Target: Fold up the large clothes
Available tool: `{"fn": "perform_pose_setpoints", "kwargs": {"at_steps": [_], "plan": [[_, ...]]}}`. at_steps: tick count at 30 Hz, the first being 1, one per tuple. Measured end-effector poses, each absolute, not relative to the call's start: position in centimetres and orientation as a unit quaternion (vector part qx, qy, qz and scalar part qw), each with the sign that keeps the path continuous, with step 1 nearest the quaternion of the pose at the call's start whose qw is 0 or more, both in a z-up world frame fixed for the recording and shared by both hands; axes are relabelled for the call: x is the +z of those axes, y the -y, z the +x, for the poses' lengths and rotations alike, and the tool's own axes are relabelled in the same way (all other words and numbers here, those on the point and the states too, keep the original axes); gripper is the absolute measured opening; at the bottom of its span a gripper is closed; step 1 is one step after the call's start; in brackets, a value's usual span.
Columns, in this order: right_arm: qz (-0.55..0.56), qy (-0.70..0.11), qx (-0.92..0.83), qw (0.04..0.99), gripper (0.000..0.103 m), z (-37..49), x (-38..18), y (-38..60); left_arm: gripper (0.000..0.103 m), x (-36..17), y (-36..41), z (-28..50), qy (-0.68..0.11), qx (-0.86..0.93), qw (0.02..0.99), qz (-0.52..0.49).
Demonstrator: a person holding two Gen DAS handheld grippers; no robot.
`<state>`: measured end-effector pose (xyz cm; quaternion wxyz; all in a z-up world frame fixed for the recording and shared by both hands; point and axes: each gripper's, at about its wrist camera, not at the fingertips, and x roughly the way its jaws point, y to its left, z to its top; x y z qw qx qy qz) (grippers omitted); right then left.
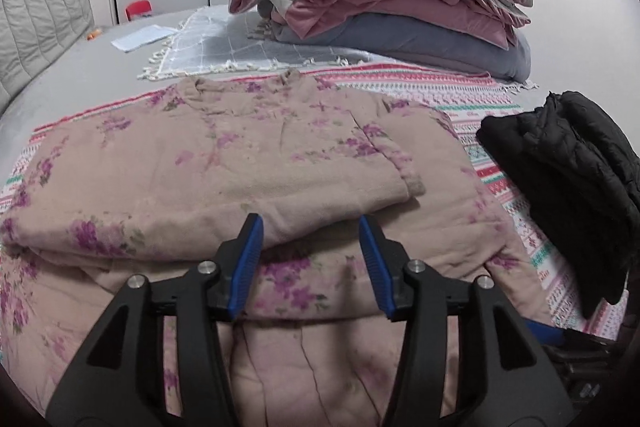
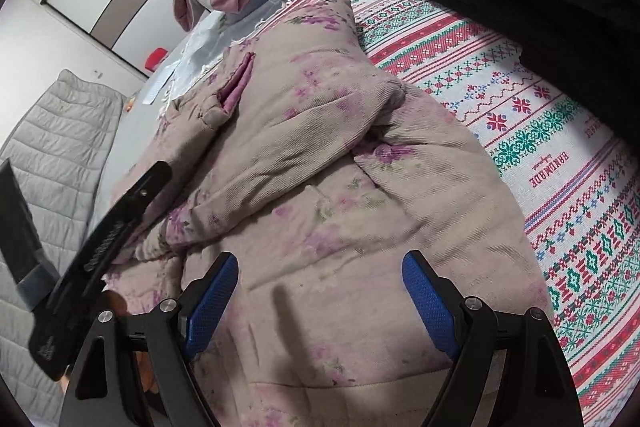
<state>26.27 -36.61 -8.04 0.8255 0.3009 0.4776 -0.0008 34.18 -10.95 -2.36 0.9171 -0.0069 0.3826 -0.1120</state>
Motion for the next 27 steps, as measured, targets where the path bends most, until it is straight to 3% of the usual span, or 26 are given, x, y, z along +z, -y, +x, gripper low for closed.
{"fn": "perform_pose_setpoints", "kwargs": {"at_steps": [7, 16, 18, 20, 23, 27], "plan": [[0.306, -0.482, -0.001, 0.821, 0.085, 26.3, -8.4, 37.5, 0.054, -2.7, 6.3, 31.3, -0.430, -0.080, 0.896, -0.078], [0.266, -0.494, 0.000, 0.828, 0.086, 26.6, -8.6, 36.1, 0.056, -3.4, -6.4, 25.2, -0.469, 0.047, 0.862, -0.188], [0.260, -0.495, 0.001, 0.829, 0.085, 26.5, -8.6, 36.0, 0.057, -4.1, -9.0, 23.3, -0.464, 0.072, 0.858, -0.206], [0.250, -0.495, -0.003, 0.832, 0.086, 26.3, -8.5, 35.9, 0.064, -5.1, -10.6, 21.7, -0.453, 0.096, 0.861, -0.209], [0.209, -0.497, -0.008, 0.842, 0.085, 26.0, -8.2, 35.0, 0.065, -7.7, -12.2, 19.9, -0.463, 0.111, 0.850, -0.227], [0.145, -0.489, -0.012, 0.860, 0.085, 25.0, -7.5, 33.6, 0.067, -5.5, -11.8, 18.7, -0.436, 0.092, 0.863, -0.238]]}}
